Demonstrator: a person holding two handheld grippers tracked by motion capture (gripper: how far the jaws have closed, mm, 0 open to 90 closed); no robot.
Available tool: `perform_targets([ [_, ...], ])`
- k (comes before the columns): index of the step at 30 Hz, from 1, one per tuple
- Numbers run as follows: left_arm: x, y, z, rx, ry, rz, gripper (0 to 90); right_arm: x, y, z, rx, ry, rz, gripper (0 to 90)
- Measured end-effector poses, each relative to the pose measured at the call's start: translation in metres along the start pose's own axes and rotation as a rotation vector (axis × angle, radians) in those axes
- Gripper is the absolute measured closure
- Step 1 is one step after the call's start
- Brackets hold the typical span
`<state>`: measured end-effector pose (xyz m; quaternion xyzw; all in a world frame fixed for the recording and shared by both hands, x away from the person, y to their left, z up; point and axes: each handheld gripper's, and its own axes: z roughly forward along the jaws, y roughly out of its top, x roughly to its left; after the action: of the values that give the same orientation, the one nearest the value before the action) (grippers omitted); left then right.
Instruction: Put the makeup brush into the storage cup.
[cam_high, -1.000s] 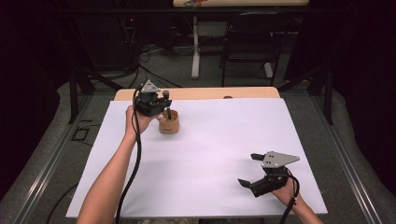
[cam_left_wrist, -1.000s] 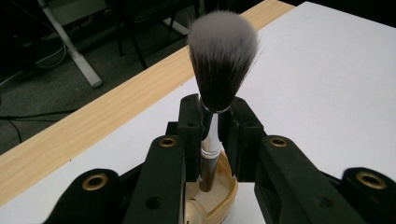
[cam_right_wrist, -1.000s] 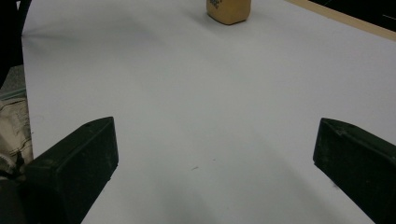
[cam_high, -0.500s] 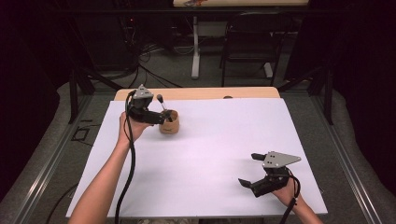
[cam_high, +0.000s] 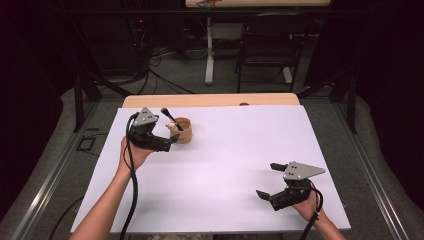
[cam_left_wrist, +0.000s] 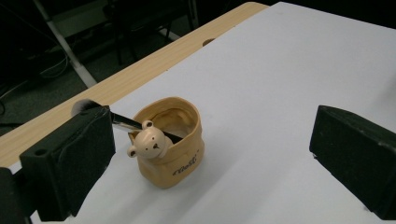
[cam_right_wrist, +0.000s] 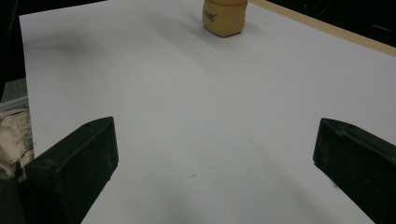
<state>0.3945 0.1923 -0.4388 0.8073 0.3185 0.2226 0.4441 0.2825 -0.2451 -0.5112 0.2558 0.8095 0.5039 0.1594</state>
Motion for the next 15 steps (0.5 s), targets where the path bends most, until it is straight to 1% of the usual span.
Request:
perform_targets([
  [2,-0.004,-0.003,-0.004,-0.010,-0.004,0.000,0.3,0.000,0.000,-0.001,-0.010,-0.001,-0.002,0.0],
  [4,-0.008,-0.007,-0.008,-0.025,-0.009,0.001,0.2,0.000,0.001,-0.002,-0.007,-0.002,0.000,0.0],
  [8,-0.017,-0.015,-0.013,-0.038,-0.022,0.011,0.0,0.000,0.001,-0.004,-0.024,-0.007,-0.003,0.0],
  [10,-0.020,-0.020,-0.015,-0.045,-0.050,0.004,0.0,0.000,0.002,-0.004,-0.028,-0.009,0.000,0.0],
  [11,-0.022,-0.022,-0.016,-0.047,-0.053,0.005,0.0,0.000,0.002,-0.004,-0.030,-0.010,-0.001,0.0],
  [13,-0.025,-0.025,-0.019,-0.050,-0.051,0.019,0.0,0.000,0.002,-0.005,-0.031,-0.016,-0.004,0.0],
  [15,-0.027,-0.028,-0.021,-0.064,-0.059,0.011,0.0,0.000,0.002,-0.005,-0.035,-0.016,-0.003,0.0],
])
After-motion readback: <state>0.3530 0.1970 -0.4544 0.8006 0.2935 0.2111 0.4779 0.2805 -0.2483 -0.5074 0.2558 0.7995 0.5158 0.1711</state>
